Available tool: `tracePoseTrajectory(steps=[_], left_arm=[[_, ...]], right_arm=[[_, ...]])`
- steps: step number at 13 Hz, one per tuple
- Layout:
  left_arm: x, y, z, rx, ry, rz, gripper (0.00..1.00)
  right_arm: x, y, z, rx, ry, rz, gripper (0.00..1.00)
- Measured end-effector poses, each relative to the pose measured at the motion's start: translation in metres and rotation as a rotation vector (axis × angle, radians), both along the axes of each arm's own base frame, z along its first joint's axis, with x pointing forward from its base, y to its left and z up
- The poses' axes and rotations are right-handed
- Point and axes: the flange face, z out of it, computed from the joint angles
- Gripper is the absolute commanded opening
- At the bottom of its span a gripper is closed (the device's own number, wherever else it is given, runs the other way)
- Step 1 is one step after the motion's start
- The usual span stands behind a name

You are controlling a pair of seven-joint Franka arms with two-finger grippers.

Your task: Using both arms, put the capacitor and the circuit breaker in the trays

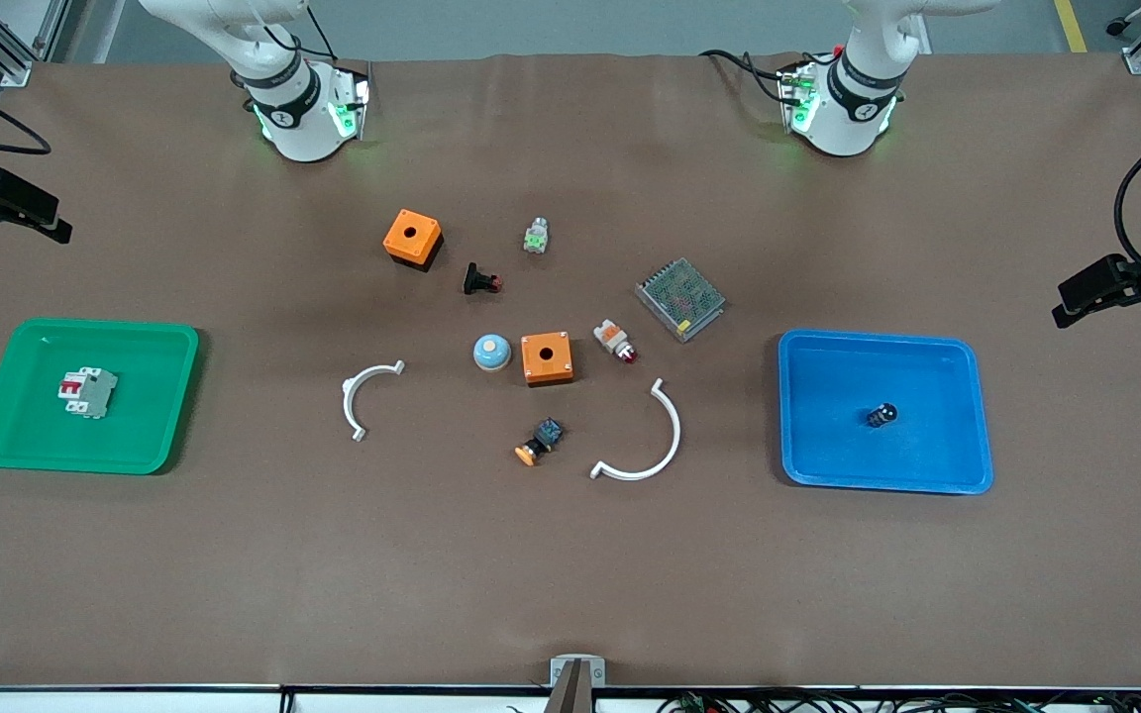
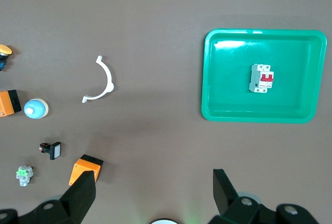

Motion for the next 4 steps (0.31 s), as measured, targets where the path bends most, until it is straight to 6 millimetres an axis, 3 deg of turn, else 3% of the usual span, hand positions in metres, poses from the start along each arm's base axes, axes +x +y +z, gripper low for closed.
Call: tracePoseTrajectory(steps=[4], left_arm=[[0.0000, -0.0009, 0.0000, 0.000, 0.000, -0.003, 1.00]], right_arm=[[0.0012, 0.0002, 0.0002, 0.000, -0.011, 0.000, 1.00]])
